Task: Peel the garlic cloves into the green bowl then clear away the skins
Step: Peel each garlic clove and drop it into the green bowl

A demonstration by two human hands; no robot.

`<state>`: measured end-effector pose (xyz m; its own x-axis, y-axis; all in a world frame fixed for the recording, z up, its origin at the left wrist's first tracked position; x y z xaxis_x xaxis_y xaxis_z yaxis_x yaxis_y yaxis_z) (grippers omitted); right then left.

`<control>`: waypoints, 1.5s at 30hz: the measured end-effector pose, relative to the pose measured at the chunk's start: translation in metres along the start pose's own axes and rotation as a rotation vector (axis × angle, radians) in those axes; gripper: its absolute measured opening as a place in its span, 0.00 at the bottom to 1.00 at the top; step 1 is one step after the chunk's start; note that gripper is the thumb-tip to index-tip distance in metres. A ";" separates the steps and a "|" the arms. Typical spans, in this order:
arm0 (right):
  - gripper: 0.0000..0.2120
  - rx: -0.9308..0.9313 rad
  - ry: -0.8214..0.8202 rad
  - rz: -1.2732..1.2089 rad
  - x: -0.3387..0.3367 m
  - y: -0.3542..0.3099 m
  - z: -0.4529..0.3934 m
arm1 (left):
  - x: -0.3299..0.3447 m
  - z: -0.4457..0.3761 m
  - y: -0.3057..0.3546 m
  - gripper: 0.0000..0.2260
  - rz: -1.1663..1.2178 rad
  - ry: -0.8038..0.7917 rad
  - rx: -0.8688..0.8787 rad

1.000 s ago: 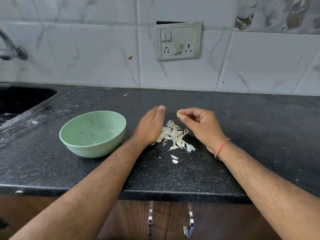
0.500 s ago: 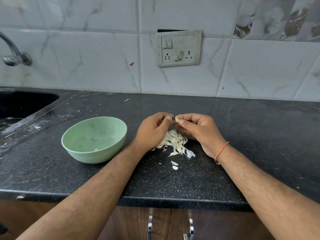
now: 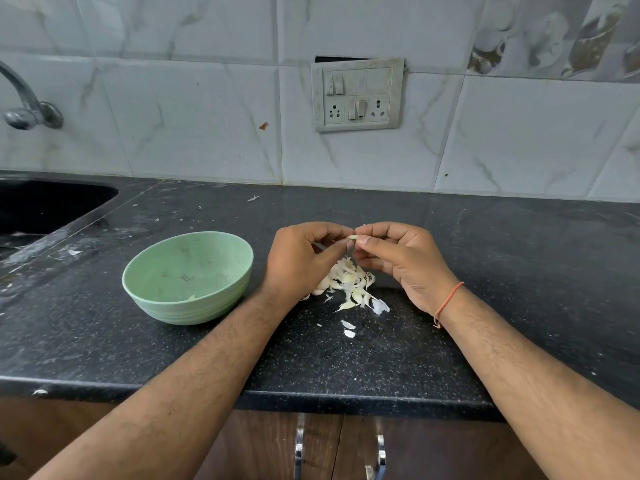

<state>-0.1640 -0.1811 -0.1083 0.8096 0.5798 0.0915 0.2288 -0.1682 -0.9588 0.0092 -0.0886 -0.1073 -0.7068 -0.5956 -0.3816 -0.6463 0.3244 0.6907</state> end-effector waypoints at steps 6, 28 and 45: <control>0.12 -0.079 0.041 0.026 0.001 -0.011 0.008 | -0.002 0.007 0.028 0.08 -0.096 0.078 0.104; 0.03 -0.290 -0.274 0.762 0.159 -0.038 -0.002 | -0.193 0.028 0.028 0.04 -0.717 -0.225 -0.076; 0.05 -0.213 -0.203 0.855 0.011 -0.018 0.052 | -0.036 0.032 0.078 0.11 -0.391 -0.154 0.223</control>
<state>-0.1871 -0.1300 -0.1043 0.6429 0.3149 -0.6982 -0.2956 -0.7390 -0.6054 -0.0250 -0.0179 -0.0595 -0.4214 -0.5940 -0.6852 -0.9066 0.2575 0.3344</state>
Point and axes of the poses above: each hand's wrist, its own z-axis away from the middle knuckle, its own x-axis out of the palm, y = z × x, the point moved 2 cm from there along -z, towards the middle knuckle, and after that the axes turned 1 degree about -z, right-handed, at the moved point
